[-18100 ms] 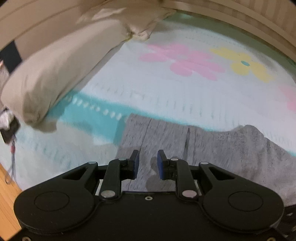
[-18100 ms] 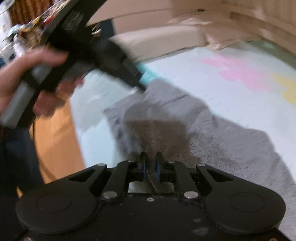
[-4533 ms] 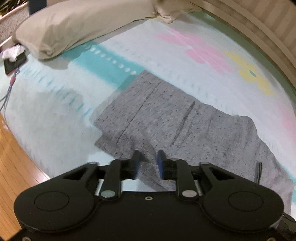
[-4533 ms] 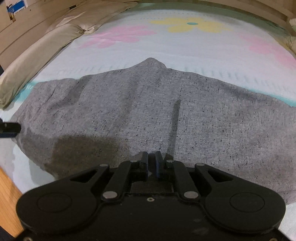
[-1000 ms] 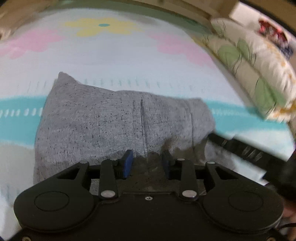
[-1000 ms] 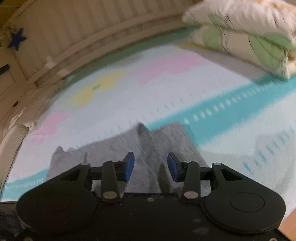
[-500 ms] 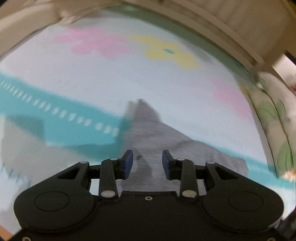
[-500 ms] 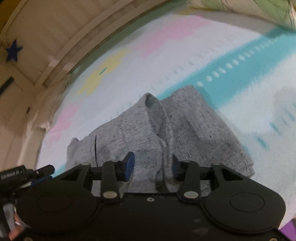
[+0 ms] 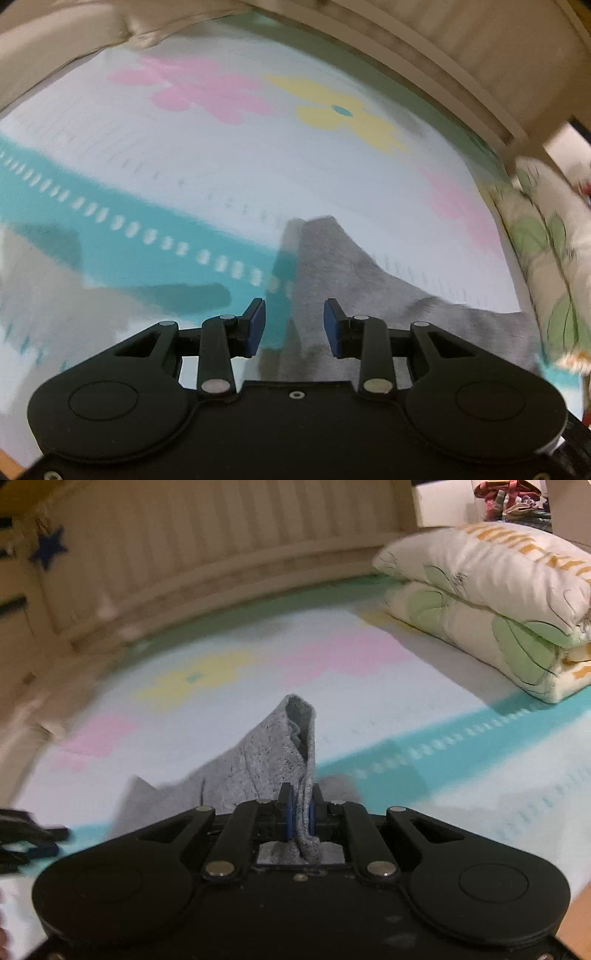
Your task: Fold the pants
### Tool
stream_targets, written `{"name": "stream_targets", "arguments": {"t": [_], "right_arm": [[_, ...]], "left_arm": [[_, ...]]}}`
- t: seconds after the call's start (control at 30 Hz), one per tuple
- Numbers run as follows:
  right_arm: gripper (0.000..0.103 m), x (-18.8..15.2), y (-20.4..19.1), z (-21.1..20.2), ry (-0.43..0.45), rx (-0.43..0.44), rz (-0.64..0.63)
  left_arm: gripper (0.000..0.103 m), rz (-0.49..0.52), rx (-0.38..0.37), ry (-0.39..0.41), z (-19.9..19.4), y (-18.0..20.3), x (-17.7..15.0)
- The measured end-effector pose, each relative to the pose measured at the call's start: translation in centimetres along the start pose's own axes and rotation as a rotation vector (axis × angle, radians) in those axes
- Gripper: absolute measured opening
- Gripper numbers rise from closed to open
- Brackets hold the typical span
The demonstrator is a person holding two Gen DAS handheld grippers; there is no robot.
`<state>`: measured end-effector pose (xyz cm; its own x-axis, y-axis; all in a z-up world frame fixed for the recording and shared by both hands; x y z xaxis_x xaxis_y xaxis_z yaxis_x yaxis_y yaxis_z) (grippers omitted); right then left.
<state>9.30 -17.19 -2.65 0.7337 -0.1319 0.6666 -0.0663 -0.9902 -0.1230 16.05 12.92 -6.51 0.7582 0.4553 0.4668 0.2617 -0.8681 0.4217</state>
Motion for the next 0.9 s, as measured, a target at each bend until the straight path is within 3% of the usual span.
{"name": "stream_targets", "arguments": {"t": [0.1, 0.2, 0.27, 0.43, 0.57, 0.6, 0.67, 0.7, 0.8, 0.9], "right_arm": [[0.019, -2.1, 1.8, 2.7, -0.085, -0.032, 0.055], [0.029, -2.6, 2.3, 2.6, -0.034, -0.074, 0.064], [0.03, -2.0, 2.1, 1.9, 0.002, -0.081, 0.051], [0.039, 0.2, -1.0, -0.1, 0.13, -0.071, -0.056], [0.04, -0.9, -3.8, 2.6, 0.06, -0.076, -0.211], [0.04, -1.7, -3.5, 4.0, -0.002, -0.118, -0.234], [0.041, -3.1, -2.2, 6.0, -0.088, -0.161, -0.207], [0.043, -3.1, -1.6, 5.9, -0.049, -0.144, -0.162], [0.048, -2.6, -1.4, 5.3, -0.056, -0.148, -0.165], [0.049, -1.8, -1.1, 4.5, -0.014, -0.143, -0.178]], "left_arm": [[0.042, 0.073, -0.019, -0.035, 0.6, 1.6, -0.8], [0.045, 0.136, -0.037, -0.03, 0.5, 3.0, -1.6], [0.045, 0.176, -0.03, -0.037, 0.7, 3.7, -2.2], [0.045, 0.244, -0.01, -0.055, 1.6, 5.3, -3.7], [0.051, 0.309, 0.054, -0.155, 4.4, 5.2, -5.6], [0.053, 0.306, 0.071, -0.189, 5.2, 4.6, -6.1], [0.056, 0.269, 0.037, -0.153, 5.4, 3.7, -6.0], [0.056, 0.252, 0.028, -0.16, 5.3, 3.6, -5.8], [0.055, 0.238, 0.021, -0.158, 4.8, 3.3, -5.4], [0.053, 0.205, 0.046, -0.083, 3.6, 2.4, -4.8]]}}
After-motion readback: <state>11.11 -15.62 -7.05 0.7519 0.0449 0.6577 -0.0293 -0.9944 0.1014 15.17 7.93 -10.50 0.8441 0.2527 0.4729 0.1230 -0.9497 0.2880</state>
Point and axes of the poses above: each gripper's, at about its wrist camera, not at the fingertips, and z roughly the way its jaws point, y to its right, x to its top, the point moved 8 cm from there along z, roughly the way its jaws point, and after that the axes turned 5 degrees about -y, right-handed, at the moved point
